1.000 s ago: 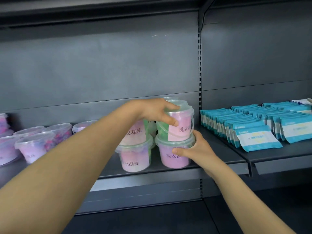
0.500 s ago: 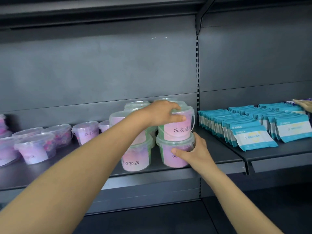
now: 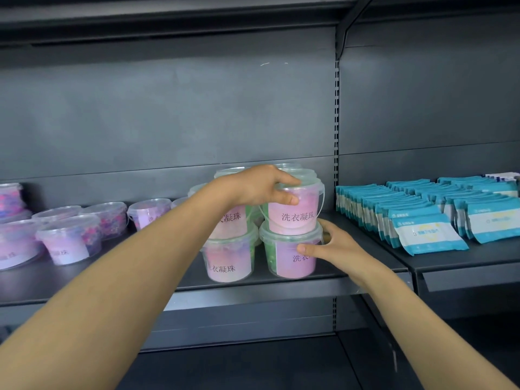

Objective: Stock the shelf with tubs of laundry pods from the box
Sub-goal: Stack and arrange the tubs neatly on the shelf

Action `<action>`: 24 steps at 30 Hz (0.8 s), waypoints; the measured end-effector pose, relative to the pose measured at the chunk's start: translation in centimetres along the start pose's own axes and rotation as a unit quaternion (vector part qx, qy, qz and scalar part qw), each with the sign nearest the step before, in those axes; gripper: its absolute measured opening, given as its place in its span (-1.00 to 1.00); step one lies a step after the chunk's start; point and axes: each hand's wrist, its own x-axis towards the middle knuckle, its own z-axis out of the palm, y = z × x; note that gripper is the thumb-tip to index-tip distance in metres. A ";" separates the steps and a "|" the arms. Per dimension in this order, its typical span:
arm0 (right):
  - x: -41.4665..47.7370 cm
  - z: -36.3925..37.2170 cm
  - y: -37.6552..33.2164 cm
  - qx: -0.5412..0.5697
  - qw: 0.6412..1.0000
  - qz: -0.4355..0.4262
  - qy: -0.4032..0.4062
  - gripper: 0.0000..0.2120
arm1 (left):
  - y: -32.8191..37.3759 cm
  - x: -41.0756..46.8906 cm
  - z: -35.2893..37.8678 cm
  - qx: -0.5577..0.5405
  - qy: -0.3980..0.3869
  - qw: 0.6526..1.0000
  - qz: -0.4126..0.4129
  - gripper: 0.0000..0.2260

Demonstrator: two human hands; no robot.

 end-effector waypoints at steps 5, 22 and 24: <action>-0.2 -0.2 -0.6 -0.018 1.000 0.004 0.005 -0.57 | -0.2 -0.3 0.0 -0.033 0.004 0.999 -0.007 -0.53; -0.2 0.9 1.1 0.070 0.996 -0.008 0.049 -0.33 | 0.4 -1.1 0.9 -0.042 0.045 0.998 -0.005 -0.56; -0.4 1.2 1.3 0.081 0.994 -0.012 0.075 -0.33 | 0.4 -1.1 1.1 -0.034 0.051 0.998 -0.005 -0.56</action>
